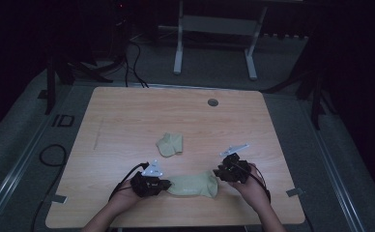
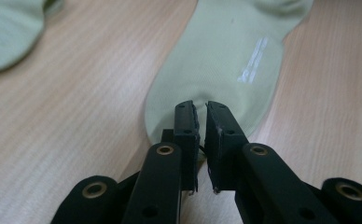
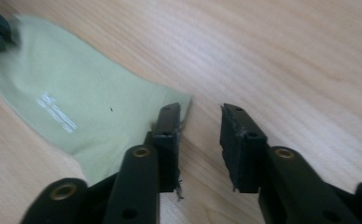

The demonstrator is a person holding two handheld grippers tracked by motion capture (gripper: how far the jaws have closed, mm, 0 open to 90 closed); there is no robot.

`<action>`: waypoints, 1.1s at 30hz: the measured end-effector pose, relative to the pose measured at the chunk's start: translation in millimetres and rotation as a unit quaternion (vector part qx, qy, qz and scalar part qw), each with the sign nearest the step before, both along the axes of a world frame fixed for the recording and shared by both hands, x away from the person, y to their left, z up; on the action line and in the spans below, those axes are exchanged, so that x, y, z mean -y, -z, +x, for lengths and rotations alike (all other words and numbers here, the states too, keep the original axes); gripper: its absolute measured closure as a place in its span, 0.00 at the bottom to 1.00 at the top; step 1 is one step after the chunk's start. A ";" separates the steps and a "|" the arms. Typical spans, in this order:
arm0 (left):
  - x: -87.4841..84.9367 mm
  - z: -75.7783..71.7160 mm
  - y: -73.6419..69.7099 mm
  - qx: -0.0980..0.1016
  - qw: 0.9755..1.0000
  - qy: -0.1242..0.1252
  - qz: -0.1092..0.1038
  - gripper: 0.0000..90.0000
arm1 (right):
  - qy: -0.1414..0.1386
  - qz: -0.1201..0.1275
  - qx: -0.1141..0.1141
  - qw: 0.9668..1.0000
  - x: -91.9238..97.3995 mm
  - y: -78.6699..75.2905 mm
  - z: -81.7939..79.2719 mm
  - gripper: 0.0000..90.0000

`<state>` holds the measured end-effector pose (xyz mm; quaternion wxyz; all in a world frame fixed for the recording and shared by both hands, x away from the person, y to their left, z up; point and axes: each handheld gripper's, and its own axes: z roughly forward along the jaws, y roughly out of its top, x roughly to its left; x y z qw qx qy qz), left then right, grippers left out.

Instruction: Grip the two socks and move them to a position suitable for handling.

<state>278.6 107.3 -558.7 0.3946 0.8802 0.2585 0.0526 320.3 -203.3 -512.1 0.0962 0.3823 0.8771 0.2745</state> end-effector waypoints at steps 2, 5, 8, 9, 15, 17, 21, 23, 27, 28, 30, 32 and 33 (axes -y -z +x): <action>1.7 -1.8 -4.2 0.006 1.000 -0.003 -0.003 0.94 | 0.002 0.005 0.013 1.000 0.8 -9.2 -2.0 0.85; 5.6 -2.8 -6.0 0.002 1.000 -0.001 -0.007 0.96 | -0.014 0.021 0.015 1.000 -5.3 -14.2 -8.8 0.95; 10.0 -2.5 -4.0 -0.003 1.000 0.004 0.006 0.99 | -0.041 0.017 0.008 0.999 -18.5 -8.5 -17.4 0.99; 11.0 -2.7 -2.4 -0.004 1.000 0.002 0.011 0.99 | -0.048 0.012 0.005 0.999 -22.4 -5.3 -19.2 0.99; 8.8 -1.3 6.1 -0.018 1.000 0.000 0.023 0.99 | -0.060 -0.007 -0.020 0.998 -30.1 16.0 -22.1 0.99; 8.2 -1.9 6.5 -0.016 1.000 -0.003 0.020 0.99 | -0.055 -0.013 -0.022 0.998 -27.0 20.0 -22.7 0.99; 6.3 -2.3 7.2 -0.019 1.000 -0.004 0.017 0.99 | -0.041 -0.019 -0.028 0.999 -15.9 25.3 -23.9 0.99; 5.9 -2.6 7.1 -0.019 1.000 -0.004 0.017 0.99 | -0.039 -0.020 -0.028 0.999 -13.5 26.4 -24.2 0.99; 6.1 -3.4 8.3 -0.015 1.000 -0.005 0.012 0.99 | -0.024 -0.008 -0.037 0.999 -0.3 31.0 -26.5 0.99; 6.7 -3.5 8.6 -0.015 1.000 -0.007 0.010 0.99 | -0.021 -0.008 -0.036 0.999 1.7 31.0 -28.0 0.99; 7.7 -3.9 9.0 -0.015 1.000 -0.007 0.008 0.99 | -0.019 -0.006 -0.035 0.999 5.3 31.5 -31.1 0.99; 9.3 -4.8 9.3 -0.015 1.000 -0.006 0.006 0.99 | -0.017 -0.006 -0.036 0.999 8.0 31.5 -35.4 0.99; 10.4 -5.6 9.6 -0.014 1.000 -0.003 0.005 0.99 | -0.016 -0.006 -0.036 0.999 9.6 31.6 -38.1 0.99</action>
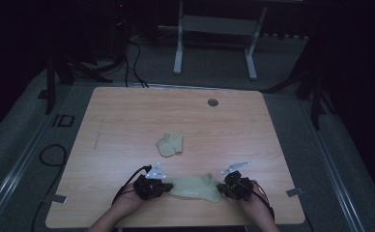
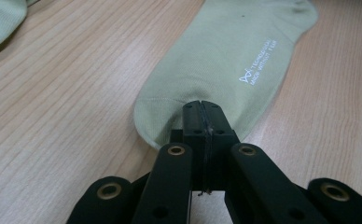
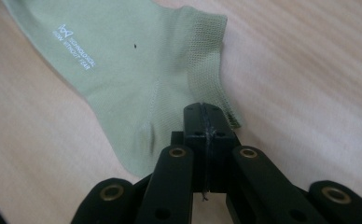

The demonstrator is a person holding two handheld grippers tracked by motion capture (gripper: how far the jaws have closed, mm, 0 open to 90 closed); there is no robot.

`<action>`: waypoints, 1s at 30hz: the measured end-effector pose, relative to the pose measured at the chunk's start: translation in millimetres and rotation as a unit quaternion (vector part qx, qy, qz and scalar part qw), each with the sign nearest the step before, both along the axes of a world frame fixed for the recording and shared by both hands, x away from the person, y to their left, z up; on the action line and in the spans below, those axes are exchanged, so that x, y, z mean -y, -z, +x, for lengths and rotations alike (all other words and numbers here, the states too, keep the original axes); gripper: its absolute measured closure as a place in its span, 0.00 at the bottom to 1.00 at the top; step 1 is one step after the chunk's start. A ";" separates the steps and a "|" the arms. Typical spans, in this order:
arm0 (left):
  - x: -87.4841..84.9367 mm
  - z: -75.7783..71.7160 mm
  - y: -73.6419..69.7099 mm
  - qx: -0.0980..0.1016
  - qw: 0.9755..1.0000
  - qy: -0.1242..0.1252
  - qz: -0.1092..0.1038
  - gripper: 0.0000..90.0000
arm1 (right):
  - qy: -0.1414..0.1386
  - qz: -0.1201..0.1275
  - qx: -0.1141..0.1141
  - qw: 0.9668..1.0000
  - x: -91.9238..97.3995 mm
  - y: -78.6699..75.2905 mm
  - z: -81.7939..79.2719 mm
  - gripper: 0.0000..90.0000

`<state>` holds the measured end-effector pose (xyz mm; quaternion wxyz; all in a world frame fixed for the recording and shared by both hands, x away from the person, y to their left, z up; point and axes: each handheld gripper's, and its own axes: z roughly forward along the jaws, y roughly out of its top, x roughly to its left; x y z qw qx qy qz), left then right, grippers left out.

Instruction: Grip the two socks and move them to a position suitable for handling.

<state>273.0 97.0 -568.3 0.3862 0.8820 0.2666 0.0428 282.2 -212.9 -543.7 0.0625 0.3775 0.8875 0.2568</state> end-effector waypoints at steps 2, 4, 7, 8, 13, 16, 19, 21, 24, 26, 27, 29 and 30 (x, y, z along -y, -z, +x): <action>1.1 -0.5 0.0 -0.002 1.000 0.006 0.000 0.99 | 0.005 0.005 0.000 1.000 3.6 0.6 -5.7 0.99; 2.2 -1.0 0.4 -0.002 1.000 0.006 -0.003 0.99 | 0.007 0.008 0.001 1.000 6.7 1.2 -10.5 0.99; 2.3 -0.5 0.5 -0.006 1.000 0.008 -0.005 0.99 | 0.010 0.007 0.002 1.000 7.1 1.1 -13.3 0.99; 2.3 -0.5 0.5 -0.006 1.000 0.008 -0.005 0.99 | 0.010 0.007 0.002 1.000 7.1 1.1 -13.3 0.99; 1.8 -0.3 0.4 -0.010 1.000 0.008 -0.006 0.99 | 0.007 0.003 -0.001 1.000 4.3 0.2 -10.8 0.99; 0.9 -0.5 -0.4 -0.008 1.000 0.009 -0.008 0.97 | 0.000 0.010 0.000 1.000 2.7 -4.1 -10.1 0.98; -3.7 -1.3 -4.7 -0.005 1.000 0.016 -0.017 0.83 | -0.004 0.015 0.013 1.000 1.6 -15.5 -6.3 0.95; -8.5 -1.6 -8.4 -0.005 1.000 0.011 -0.028 0.77 | -0.005 0.017 0.024 1.000 0.9 -25.1 -1.2 0.92; -14.7 -3.0 -10.3 -0.002 1.000 0.003 -0.031 0.74 | -0.007 0.016 0.041 0.999 -1.6 -38.5 9.9 0.89; -17.8 -4.5 -9.4 -0.001 1.000 0.000 -0.026 0.71 | -0.012 0.016 0.046 0.999 -4.5 -46.7 17.6 0.87; -19.2 -5.1 -8.6 -0.001 1.000 0.002 -0.025 0.71 | -0.012 0.015 0.050 0.999 -6.2 -50.3 21.7 0.87; -21.7 -6.7 -7.5 0.000 1.000 0.002 -0.021 0.68 | -0.015 0.015 0.055 0.998 -10.6 -56.1 29.6 0.84; -22.6 -7.6 -6.9 -0.001 1.000 0.002 -0.020 0.68 | -0.017 0.013 0.056 0.998 -13.3 -58.4 33.6 0.83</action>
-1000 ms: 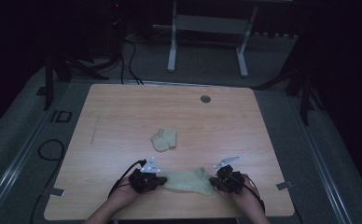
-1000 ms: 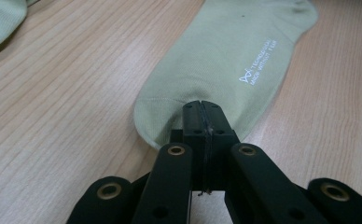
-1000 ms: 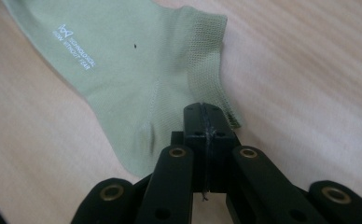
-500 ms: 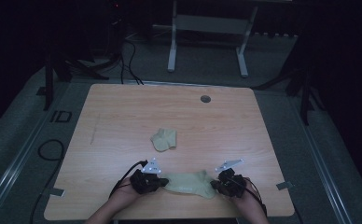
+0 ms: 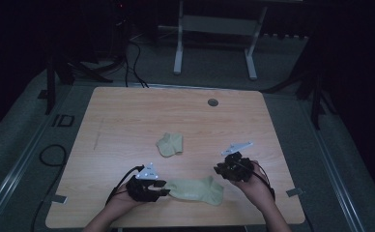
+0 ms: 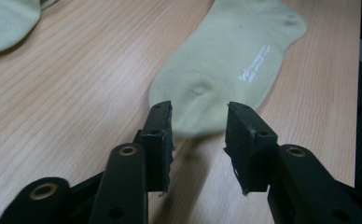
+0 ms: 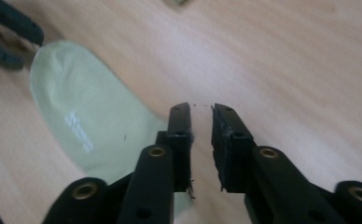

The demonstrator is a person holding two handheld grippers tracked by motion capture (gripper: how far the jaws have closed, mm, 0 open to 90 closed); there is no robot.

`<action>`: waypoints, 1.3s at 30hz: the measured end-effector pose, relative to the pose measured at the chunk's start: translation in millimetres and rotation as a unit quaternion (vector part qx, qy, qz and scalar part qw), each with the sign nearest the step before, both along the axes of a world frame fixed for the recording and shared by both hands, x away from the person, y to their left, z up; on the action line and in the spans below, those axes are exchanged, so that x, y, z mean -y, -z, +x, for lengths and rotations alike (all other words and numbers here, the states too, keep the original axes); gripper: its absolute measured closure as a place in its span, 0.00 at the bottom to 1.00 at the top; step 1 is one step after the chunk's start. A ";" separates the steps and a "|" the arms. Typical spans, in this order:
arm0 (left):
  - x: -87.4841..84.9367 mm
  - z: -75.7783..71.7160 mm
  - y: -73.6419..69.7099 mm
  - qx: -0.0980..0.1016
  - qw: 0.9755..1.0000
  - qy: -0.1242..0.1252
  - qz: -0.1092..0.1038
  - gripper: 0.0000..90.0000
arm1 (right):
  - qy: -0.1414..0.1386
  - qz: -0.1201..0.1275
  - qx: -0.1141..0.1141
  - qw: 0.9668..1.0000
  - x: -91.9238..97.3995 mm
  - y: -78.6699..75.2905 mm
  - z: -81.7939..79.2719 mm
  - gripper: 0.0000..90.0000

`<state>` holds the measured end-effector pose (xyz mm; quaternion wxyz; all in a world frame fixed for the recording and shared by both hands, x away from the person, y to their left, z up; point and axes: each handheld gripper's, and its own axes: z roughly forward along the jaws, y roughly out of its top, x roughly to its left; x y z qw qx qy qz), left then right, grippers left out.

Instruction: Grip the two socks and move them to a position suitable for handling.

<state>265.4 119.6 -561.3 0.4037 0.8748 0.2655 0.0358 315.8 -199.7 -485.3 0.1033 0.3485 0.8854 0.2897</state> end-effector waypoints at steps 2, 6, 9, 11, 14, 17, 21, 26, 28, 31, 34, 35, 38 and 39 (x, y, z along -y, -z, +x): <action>-2.7 -1.5 0.1 -0.002 1.000 0.000 0.001 0.67 | -0.002 -0.004 0.003 1.000 -5.6 -3.8 7.3 0.80; -7.8 -3.1 0.2 -0.002 1.000 -0.004 0.004 0.67 | -0.008 -0.014 -0.003 1.000 -18.3 -8.6 24.0 0.75; -11.3 -4.0 2.2 -0.007 1.000 -0.008 0.005 0.67 | -0.015 -0.024 -0.008 1.000 -29.0 -11.3 35.2 0.73; -13.5 -4.2 3.7 -0.011 1.000 -0.009 0.007 0.67 | -0.021 -0.032 -0.011 0.999 -36.5 -12.0 42.1 0.72; -15.4 -4.9 4.9 -0.013 1.000 -0.010 0.007 0.67 | -0.031 -0.042 -0.016 0.999 -47.6 -12.0 52.2 0.71; -15.4 -5.3 5.3 -0.015 1.000 -0.011 0.004 0.67 | -0.040 -0.046 -0.017 0.998 -60.1 -12.1 60.9 0.69; -15.5 -5.1 5.9 -0.016 1.000 -0.010 0.005 0.66 | -0.052 -0.050 -0.023 0.997 -79.4 -10.9 71.3 0.68; -18.3 -3.4 7.0 -0.020 1.000 -0.011 0.003 0.66 | -0.069 -0.061 -0.032 0.995 -106.2 -7.5 83.3 0.65; -18.9 -3.0 7.3 -0.021 1.000 -0.011 0.002 0.66 | -0.075 -0.065 -0.036 0.994 -116.7 -5.6 88.4 0.64; -18.7 -3.2 7.6 -0.021 1.000 -0.010 0.002 0.66 | -0.083 -0.074 -0.041 0.993 -132.5 -2.1 95.2 0.63; -18.7 -3.2 7.8 -0.022 1.000 -0.010 0.000 0.66 | -0.088 -0.080 -0.048 0.992 -148.3 2.1 100.9 0.62; -18.8 -3.2 7.9 -0.022 1.000 -0.009 0.000 0.66 | -0.090 -0.082 -0.051 0.991 -153.4 3.6 102.9 0.61; -19.0 -3.3 8.1 -0.023 1.000 -0.010 -0.002 0.66 | -0.089 -0.089 -0.055 0.991 -166.4 8.0 109.2 0.59; -19.0 -3.4 8.1 -0.023 1.000 -0.009 -0.002 0.66 | -0.090 -0.090 -0.056 0.990 -170.7 9.5 111.3 0.58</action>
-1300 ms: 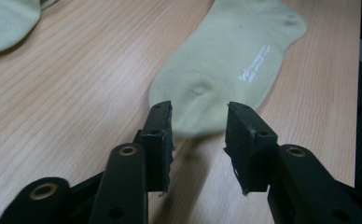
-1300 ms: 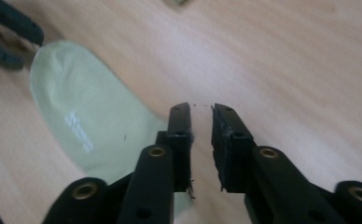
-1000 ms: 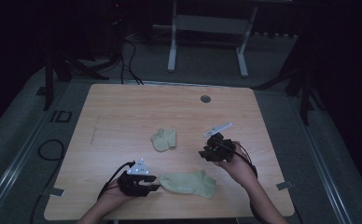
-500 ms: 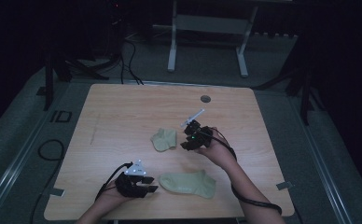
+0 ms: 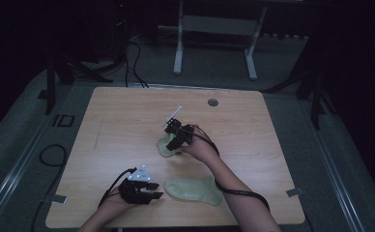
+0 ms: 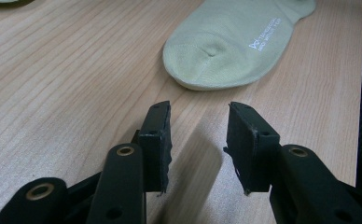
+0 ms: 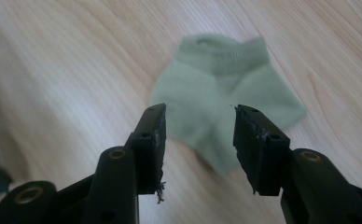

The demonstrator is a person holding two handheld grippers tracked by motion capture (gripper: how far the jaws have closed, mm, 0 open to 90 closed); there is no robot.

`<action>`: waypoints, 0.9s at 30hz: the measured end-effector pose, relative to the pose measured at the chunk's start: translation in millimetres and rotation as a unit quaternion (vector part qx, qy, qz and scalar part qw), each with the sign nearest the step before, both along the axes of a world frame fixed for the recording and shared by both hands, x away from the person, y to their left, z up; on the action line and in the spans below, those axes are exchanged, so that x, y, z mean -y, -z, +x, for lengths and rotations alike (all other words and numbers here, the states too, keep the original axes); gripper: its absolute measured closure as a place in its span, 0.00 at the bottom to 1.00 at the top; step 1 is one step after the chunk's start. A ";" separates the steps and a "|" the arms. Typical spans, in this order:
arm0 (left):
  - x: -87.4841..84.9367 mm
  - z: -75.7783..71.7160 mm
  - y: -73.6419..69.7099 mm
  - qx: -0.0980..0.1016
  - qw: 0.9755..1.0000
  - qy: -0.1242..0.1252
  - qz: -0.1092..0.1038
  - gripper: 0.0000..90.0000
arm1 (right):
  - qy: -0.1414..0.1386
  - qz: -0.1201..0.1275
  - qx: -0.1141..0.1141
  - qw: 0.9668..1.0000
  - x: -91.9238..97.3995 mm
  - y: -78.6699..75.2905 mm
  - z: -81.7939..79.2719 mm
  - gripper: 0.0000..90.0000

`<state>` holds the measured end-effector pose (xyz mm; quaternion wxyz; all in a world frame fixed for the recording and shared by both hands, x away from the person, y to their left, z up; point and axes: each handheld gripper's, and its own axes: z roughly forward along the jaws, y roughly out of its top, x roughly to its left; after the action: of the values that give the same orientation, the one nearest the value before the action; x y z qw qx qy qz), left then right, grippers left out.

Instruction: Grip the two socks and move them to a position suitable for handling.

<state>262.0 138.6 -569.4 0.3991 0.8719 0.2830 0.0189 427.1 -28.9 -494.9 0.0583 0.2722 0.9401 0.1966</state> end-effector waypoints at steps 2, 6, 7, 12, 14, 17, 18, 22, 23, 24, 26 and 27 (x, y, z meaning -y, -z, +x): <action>-0.1 -0.2 0.0 0.000 1.000 0.000 0.001 0.66 | 0.001 -0.002 -0.001 1.000 -6.8 2.8 4.1 0.56; -0.3 -0.2 0.0 0.000 1.000 0.000 0.000 0.66 | 0.009 -0.007 -0.006 1.000 -17.3 8.0 13.8 0.55; -0.2 -0.3 0.1 0.000 1.000 0.000 0.000 0.66 | 0.012 -0.008 -0.008 1.000 -19.4 9.4 16.8 0.54; -0.6 -0.5 0.3 0.000 1.000 0.002 -0.001 0.66 | 0.034 -0.018 -0.014 0.999 -27.3 22.6 33.8 0.49; -0.6 -0.6 0.3 0.000 1.000 0.003 -0.001 0.66 | 0.041 -0.022 -0.014 0.999 -29.3 27.0 37.7 0.48; -0.7 -0.6 0.3 0.000 1.000 0.003 -0.001 0.66 | 0.042 -0.031 -0.015 0.999 -33.4 34.4 40.5 0.48; -0.8 -0.7 0.3 0.001 1.000 0.003 0.000 0.66 | 0.040 -0.035 -0.014 0.998 -34.8 36.7 40.5 0.48; -1.1 -0.7 0.3 0.001 1.000 0.003 0.000 0.66 | 0.037 -0.041 -0.011 0.998 -37.4 38.9 39.4 0.50; -1.1 -0.7 0.3 0.001 1.000 0.003 0.000 0.66 | 0.034 -0.043 -0.010 0.998 -37.5 38.8 39.2 0.50; -1.0 -1.0 -0.4 0.002 1.000 0.003 0.000 0.66 | 0.030 -0.044 -0.010 0.999 -38.3 38.5 37.6 0.58; -0.6 -1.2 -0.5 0.002 1.000 0.003 -0.001 0.66 | 0.023 -0.043 -0.012 0.999 -38.7 38.2 36.3 0.68; -0.6 -1.2 -0.5 0.002 1.000 0.003 -0.001 0.66 | 0.023 -0.043 -0.012 0.999 -38.7 38.2 36.3 0.68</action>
<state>260.8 139.2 -568.9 0.4010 0.8723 0.2792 0.0193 463.4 9.8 -533.1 0.0634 0.2930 0.9418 0.1519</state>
